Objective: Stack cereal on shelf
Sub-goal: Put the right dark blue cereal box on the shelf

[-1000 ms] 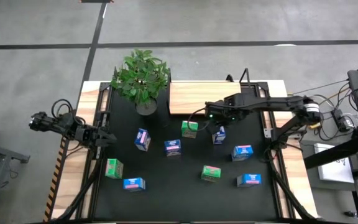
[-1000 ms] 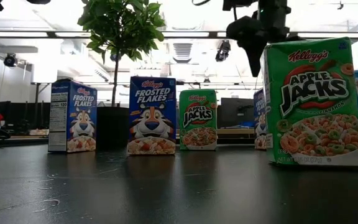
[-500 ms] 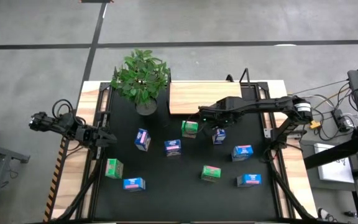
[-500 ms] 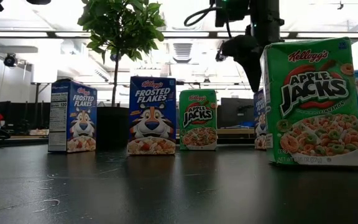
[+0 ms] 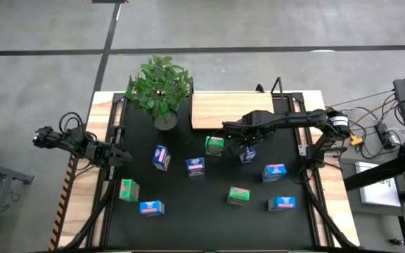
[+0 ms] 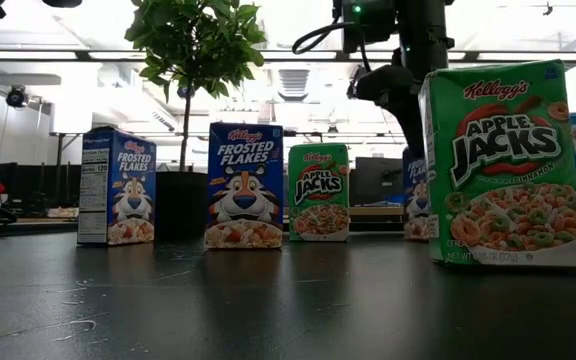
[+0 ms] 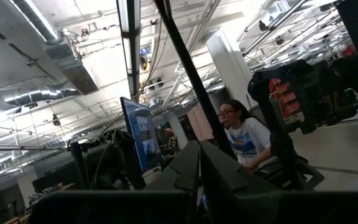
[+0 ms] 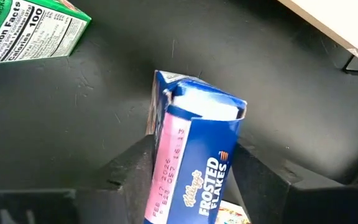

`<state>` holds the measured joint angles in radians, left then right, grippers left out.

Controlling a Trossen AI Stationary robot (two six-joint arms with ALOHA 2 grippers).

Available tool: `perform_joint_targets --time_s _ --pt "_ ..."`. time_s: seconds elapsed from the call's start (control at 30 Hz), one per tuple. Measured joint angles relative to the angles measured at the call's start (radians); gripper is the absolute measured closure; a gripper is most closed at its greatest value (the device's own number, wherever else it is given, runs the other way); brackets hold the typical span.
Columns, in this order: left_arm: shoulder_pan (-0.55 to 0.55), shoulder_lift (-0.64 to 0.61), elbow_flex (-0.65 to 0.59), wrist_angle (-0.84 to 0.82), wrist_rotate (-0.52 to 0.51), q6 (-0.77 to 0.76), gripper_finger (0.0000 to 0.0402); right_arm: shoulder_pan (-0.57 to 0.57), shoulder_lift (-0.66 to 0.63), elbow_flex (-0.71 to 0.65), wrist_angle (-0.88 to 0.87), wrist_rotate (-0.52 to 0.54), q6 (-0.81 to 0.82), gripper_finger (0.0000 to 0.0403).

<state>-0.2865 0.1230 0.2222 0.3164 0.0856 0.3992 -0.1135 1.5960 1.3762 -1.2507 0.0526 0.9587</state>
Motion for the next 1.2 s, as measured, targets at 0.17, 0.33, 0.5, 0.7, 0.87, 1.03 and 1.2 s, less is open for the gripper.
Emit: perform_joint_targets --time_s 0.17,0.33,0.5,0.7,0.87,1.03,1.2 --pt "0.000 0.000 0.000 0.000 0.000 -0.001 0.0402 0.000 0.000 0.000 0.000 0.000 -0.001 0.0235" --pt "0.000 0.000 0.000 0.000 0.000 -0.001 0.0402 0.000 -0.002 0.000 0.000 0.000 -0.015 0.0244" --pt "0.000 0.000 0.000 0.000 0.000 -0.001 0.0402 0.000 -0.009 0.002 -0.008 -0.001 -0.056 0.0255" --pt "0.000 0.000 0.000 0.000 0.000 -0.001 0.0402 -0.016 -0.016 0.080 -0.109 0.001 -0.120 0.0262" --pt "0.000 0.000 0.000 0.000 0.000 -0.001 0.0402 -0.047 -0.017 0.167 -0.153 0.055 -0.187 0.0262" --pt "0.000 0.000 0.000 0.000 0.000 0.000 0.0402 -0.114 -0.017 0.258 -0.157 0.084 -0.277 0.0266" --pt "0.000 0.000 0.000 0.001 0.000 0.004 0.0402 -0.214 -0.008 0.344 -0.147 0.092 -0.399 0.0266"
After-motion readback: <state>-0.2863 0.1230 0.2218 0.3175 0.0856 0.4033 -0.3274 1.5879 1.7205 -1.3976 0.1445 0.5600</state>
